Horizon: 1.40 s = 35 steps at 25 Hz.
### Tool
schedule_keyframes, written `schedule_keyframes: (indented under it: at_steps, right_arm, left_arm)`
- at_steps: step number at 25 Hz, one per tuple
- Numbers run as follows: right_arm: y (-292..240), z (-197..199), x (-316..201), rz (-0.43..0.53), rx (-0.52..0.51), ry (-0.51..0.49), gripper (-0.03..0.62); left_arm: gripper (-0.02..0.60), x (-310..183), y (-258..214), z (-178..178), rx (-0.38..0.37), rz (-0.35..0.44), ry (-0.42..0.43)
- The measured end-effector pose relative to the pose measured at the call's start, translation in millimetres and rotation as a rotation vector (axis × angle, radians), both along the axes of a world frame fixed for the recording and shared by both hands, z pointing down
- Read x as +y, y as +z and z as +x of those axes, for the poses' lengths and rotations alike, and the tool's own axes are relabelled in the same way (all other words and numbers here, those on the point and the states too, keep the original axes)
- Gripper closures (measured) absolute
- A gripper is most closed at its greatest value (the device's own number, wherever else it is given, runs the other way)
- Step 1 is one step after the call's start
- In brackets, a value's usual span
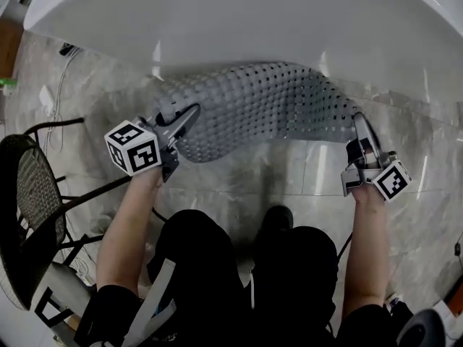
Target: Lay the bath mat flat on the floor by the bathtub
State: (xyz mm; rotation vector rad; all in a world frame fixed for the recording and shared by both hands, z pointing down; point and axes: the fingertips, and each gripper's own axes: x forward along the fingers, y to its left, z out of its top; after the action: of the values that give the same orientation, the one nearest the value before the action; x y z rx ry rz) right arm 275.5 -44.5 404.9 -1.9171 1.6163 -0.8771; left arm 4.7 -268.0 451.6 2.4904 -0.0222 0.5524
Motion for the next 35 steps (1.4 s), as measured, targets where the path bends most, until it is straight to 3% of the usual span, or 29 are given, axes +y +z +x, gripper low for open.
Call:
schedule_keyframes:
  at_steps: [2, 4, 9, 15, 19, 23, 26, 33, 35]
  right_arm:
    - [46.2, -14.2, 19.8, -0.087, -0.028, -0.003, 0.577]
    - [68.3, -29.8, 35.4, -0.106, -0.050, -0.010, 0.576]
    - [86.9, -53.6, 60.2, -0.104, -0.093, -0.008, 0.574]
    - [63.9, -55.1, 63.1, -0.103, -0.052, -0.035, 0.577]
    - [64.5, -67.0, 77.0, -0.170, -0.048, -0.073, 0.577]
    - [80.5, -89.1, 104.8, -0.228, -0.116, -0.153, 0.576]
    - [89.9, -98.2, 131.0, -0.261, -0.142, -0.160, 0.576]
    - [96.6, -100.6, 171.4, -0.312, -0.182, -0.174, 0.576]
    - [100.0, -100.0, 180.8, -0.331, -0.201, -0.198, 0.576]
  left_arm:
    - [0.543, 10.0, 44.4, -13.0, -0.082, 0.004, 0.055]
    - [0.545, 13.3, 73.2, -24.6, -0.123, -0.009, 0.071]
    - [0.545, 9.6, 95.5, -58.0, -0.104, -0.103, -0.025]
    - [0.543, 14.8, 104.9, -93.8, -0.110, -0.185, -0.042]
    - [0.540, 7.6, 116.6, -121.2, -0.148, -0.247, -0.041]
    - [0.528, -7.0, 136.3, -149.0, -0.220, -0.209, -0.042]
    - [0.498, -15.3, 151.3, -166.6, -0.271, -0.161, -0.068]
    - [0.369, -33.4, 173.5, -183.3, -0.359, -0.010, -0.152]
    - [0.304, -37.7, 183.7, -190.2, -0.405, 0.038, -0.177]
